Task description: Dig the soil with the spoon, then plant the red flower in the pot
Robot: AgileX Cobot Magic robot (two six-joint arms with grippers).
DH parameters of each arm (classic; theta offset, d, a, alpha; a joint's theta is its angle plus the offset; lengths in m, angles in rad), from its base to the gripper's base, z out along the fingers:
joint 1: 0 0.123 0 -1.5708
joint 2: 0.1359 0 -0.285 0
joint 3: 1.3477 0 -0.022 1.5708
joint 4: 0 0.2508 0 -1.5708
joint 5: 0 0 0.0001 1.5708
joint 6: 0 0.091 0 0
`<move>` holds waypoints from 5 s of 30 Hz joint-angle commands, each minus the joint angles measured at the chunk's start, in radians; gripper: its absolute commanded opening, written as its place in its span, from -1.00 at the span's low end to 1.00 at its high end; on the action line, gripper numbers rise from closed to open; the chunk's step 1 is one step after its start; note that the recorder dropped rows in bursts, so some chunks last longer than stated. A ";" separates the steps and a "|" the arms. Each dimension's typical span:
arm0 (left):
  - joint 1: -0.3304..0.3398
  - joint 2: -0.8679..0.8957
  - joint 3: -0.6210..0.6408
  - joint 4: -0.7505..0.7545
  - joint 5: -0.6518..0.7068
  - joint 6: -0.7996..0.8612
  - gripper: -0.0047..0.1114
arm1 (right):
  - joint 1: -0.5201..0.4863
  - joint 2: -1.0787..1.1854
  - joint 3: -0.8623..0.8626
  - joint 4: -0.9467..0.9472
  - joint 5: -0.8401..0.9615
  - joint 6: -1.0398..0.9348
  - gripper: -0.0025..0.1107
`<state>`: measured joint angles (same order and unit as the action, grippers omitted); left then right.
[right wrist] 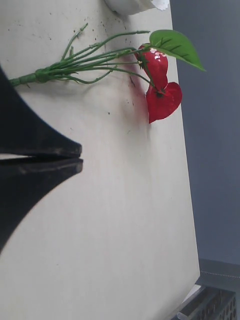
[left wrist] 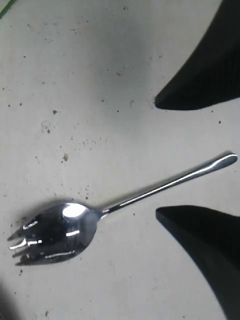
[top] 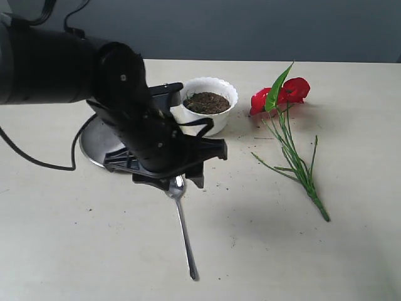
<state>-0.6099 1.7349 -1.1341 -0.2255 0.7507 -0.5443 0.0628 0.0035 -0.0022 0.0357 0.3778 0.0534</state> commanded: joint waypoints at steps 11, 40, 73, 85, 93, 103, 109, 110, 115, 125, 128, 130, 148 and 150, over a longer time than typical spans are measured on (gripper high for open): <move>-0.063 0.149 -0.172 0.141 0.213 -0.110 0.01 | -0.004 -0.004 0.002 -0.001 -0.014 -0.004 -0.96; -0.063 0.269 -0.293 0.196 0.320 -0.522 -0.02 | -0.004 -0.004 0.002 -0.003 -0.014 -0.004 -0.96; -0.061 0.339 -0.303 0.286 0.346 -0.578 -0.03 | -0.004 -0.004 0.002 -0.003 -0.012 -0.004 -0.96; -0.061 0.339 -0.303 0.275 0.320 -0.578 -0.03 | -0.004 -0.004 0.002 -0.003 -0.014 -0.004 -0.96; -0.061 0.371 -0.303 0.258 0.326 -0.554 -0.03 | -0.004 -0.004 0.002 -0.003 -0.014 -0.004 -0.96; -0.061 0.375 -0.303 0.236 0.303 -0.555 -0.03 | -0.004 -0.004 0.002 0.000 -0.012 -0.004 -0.96; -0.087 0.375 -0.303 0.242 0.312 -0.555 -0.03 | -0.004 -0.004 0.002 0.000 -0.012 -0.004 -0.96; -0.093 0.375 -0.303 0.247 0.319 -0.559 -0.03 | -0.004 -0.004 0.002 -0.001 -0.014 -0.004 -0.96; -0.123 0.375 -0.303 0.284 0.336 -0.601 -0.06 | -0.004 -0.004 0.002 -0.003 -0.014 -0.004 -0.96; -0.126 0.375 -0.303 0.290 0.355 -0.607 -0.10 | -0.004 -0.004 0.002 -0.003 -0.014 -0.004 -0.96; -0.126 0.375 -0.303 0.290 0.343 -0.609 -0.09 | -0.004 -0.004 0.002 -0.003 -0.014 -0.004 -0.96; -0.126 0.375 -0.303 0.290 0.332 -0.617 -0.09 | -0.004 -0.004 0.002 -0.003 -0.012 -0.004 -0.96; -0.108 0.375 -0.303 0.278 0.360 -0.597 -0.09 | -0.004 -0.004 0.002 -0.003 -0.010 -0.004 -0.96; -0.101 0.375 -0.303 0.261 0.372 -0.572 -0.09 | -0.004 -0.004 0.002 -0.003 -0.012 -0.004 -0.96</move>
<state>-0.7211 2.1093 -1.4318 0.0568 1.0953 -1.1392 0.0628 0.0035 -0.0022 0.0357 0.3778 0.0534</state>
